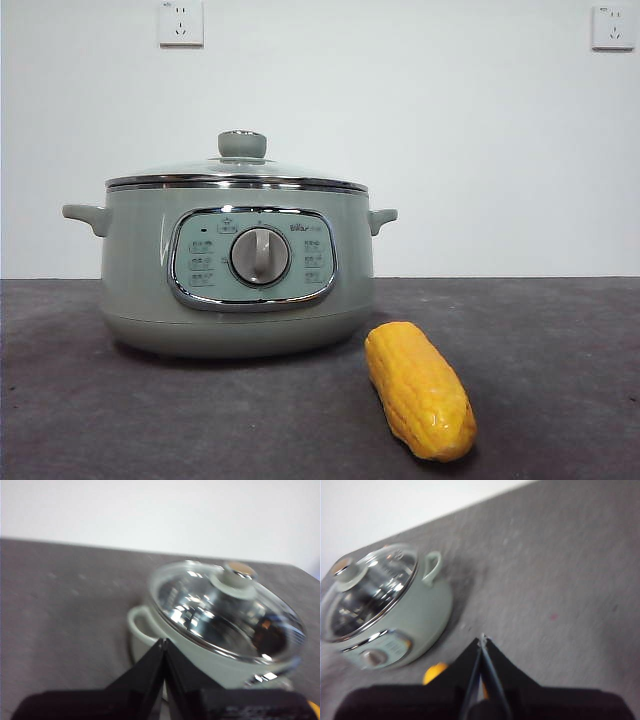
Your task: Pick up the corn,open the lid,put the corn in the pot,close the lid
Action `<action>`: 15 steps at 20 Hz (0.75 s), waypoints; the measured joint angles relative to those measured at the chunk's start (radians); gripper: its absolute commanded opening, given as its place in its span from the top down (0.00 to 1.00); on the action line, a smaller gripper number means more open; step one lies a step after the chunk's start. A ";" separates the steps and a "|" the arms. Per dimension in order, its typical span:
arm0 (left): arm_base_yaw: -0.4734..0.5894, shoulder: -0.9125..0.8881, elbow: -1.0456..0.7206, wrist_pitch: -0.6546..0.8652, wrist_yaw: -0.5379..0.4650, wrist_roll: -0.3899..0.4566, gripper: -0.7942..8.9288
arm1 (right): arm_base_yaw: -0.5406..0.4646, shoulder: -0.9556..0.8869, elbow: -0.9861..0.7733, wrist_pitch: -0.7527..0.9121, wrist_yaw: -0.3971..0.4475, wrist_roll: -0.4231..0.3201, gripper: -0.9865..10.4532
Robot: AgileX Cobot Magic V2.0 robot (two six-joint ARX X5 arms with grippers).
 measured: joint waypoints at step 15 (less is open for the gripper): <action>-0.042 0.134 0.149 -0.222 0.333 -0.027 0.92 | 0.016 0.246 0.054 -0.109 -0.320 0.023 0.90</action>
